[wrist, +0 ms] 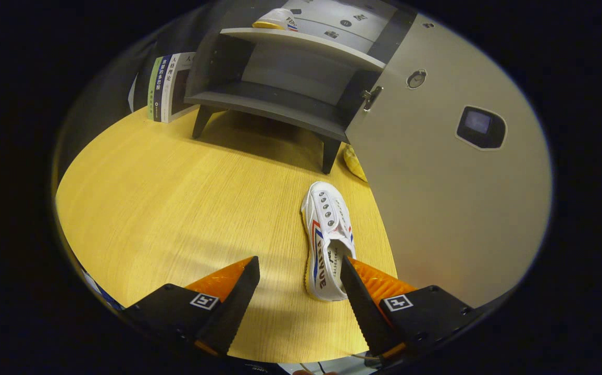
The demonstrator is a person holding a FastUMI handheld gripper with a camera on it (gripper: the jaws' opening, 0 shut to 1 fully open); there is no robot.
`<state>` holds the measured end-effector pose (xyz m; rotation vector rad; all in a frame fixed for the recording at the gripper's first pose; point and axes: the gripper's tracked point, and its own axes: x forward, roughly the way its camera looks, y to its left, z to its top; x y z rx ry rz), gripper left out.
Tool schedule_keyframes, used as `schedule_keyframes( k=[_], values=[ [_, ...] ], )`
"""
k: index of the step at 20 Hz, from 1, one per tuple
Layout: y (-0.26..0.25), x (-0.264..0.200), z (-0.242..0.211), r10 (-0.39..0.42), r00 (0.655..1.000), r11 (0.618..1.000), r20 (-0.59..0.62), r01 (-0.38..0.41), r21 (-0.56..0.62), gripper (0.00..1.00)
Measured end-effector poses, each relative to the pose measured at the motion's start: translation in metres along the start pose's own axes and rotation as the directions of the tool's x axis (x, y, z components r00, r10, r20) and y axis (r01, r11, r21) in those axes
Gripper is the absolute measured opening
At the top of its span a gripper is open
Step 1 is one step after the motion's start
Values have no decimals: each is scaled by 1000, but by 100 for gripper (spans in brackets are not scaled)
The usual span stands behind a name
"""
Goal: Open the shoe cabinet door, grab the shoes and put them into the shoe cabinet, then close the shoe cabinet door.
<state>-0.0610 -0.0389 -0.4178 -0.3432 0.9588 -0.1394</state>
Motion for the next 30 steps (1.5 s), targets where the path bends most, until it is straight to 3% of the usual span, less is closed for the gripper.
schedule_keyframes(
  k=[7, 12, 14, 19, 22, 23, 27, 30],
  values=[
    [-17, 9, 15, -52, 997, 999, 49, 52, 4, 98],
    [-9, 39, -7, -22, 998, 1000, -54, 20, -22, 97],
    [3, 46, -9, 21, 998, 1000, -59, -22, -16, 97],
    [1, 78, 8, 3, 1000, 999, -29, -2, 33, 96],
    [12, 92, 15, 34, 999, 997, -33, -31, 75, 96],
    [13, 97, 15, 25, 999, 998, -38, -23, 64, 88],
    [9, 113, 21, -26, 999, 998, -39, 28, 58, 40],
    [4, 112, 18, -53, 998, 996, -39, 56, 63, 12]
  ],
)
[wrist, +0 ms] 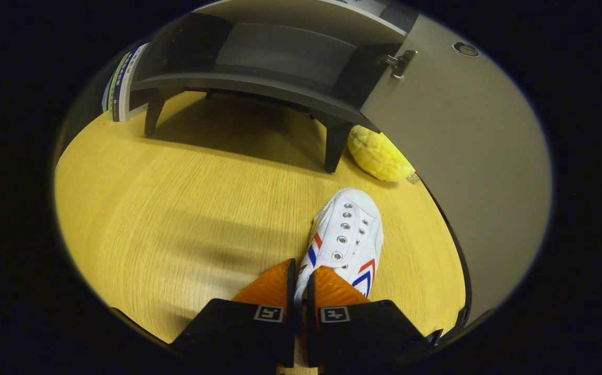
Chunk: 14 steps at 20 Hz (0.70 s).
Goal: Open the shoe cabinet door, grab the shoes and put them into the shoe cabinet, then close the shoe cabinet door.
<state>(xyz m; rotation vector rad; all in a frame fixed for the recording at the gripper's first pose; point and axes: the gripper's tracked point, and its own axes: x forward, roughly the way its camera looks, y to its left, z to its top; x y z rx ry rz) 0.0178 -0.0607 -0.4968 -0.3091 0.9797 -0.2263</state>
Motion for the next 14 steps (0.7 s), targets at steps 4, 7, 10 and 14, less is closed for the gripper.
schedule_keyframes(
  k=[4, 7, 10, 14],
  values=[
    [-1, -8, 6, 65, 998, 997, 13, -66, 42, 3],
    [6, -27, 22, 110, 991, 994, 71, -111, 7, 2],
    [26, -55, 33, 156, 979, 987, 132, -152, -45, 2],
    [36, -103, 70, 208, 947, 977, 246, -188, -101, 2]
  ],
)
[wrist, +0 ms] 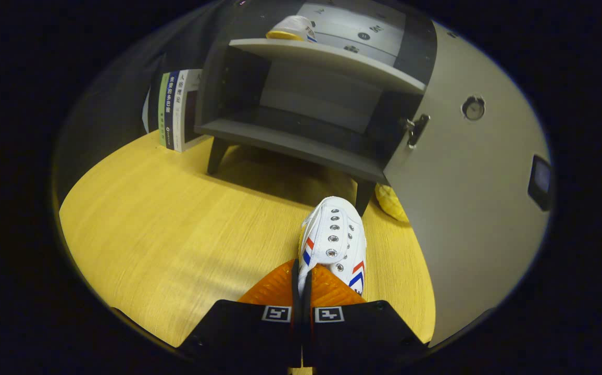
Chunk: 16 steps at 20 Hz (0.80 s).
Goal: Open the shoe cabinet door, grab the shoes and put them into the shoe cabinet, then close the shoe cabinet door.
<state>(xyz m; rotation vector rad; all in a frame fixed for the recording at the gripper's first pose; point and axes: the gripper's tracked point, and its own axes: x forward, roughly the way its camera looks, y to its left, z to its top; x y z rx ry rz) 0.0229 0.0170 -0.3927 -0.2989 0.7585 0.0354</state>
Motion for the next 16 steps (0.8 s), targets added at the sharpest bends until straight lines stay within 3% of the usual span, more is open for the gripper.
schedule_keyframes(
  k=[10, 16],
  values=[
    [-19, -91, 140, 27, 977, 999, 213, -32, 23, 2],
    [-38, -117, 218, 14, 940, 1000, 340, -21, 16, 2]
  ],
)
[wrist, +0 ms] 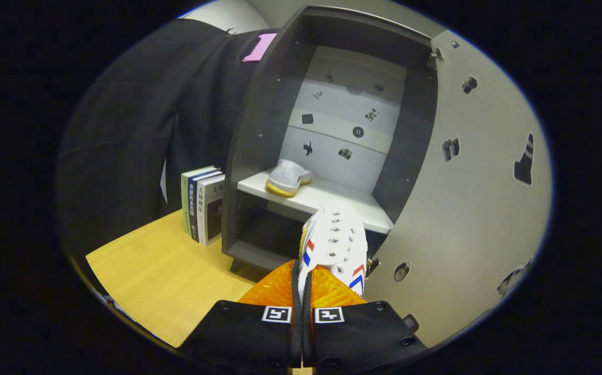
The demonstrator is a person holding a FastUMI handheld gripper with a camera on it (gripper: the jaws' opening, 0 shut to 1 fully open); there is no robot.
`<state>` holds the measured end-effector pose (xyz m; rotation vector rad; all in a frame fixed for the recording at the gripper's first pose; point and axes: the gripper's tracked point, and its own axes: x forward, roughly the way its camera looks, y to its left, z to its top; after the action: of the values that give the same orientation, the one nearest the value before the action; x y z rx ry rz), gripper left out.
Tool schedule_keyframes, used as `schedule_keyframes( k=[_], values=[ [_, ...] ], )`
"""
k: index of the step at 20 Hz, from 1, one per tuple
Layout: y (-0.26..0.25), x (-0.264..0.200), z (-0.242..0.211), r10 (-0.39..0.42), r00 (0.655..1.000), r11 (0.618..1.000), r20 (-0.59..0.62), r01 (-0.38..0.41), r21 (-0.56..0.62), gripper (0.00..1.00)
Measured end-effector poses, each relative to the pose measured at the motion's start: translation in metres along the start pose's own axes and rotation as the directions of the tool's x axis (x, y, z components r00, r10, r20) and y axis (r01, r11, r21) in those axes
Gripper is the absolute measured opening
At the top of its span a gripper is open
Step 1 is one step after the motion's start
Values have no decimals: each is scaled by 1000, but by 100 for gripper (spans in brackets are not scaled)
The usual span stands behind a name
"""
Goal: Open the shoe cabinet door, grab the shoes and put them into the shoe cabinet, then close the shoe cabinet door.
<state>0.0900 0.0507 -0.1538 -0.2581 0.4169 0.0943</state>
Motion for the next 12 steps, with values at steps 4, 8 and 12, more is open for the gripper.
schedule_keyframes(
  k=[4, 8, 12],
  values=[
    [-20, 33, 52, -23, 998, 1000, 60, 22, 4, 2],
    [-35, 76, 101, -53, 992, 998, 118, 50, 22, 2],
    [-50, 133, 130, -65, 989, 998, 136, 67, -8, 2]
  ],
)
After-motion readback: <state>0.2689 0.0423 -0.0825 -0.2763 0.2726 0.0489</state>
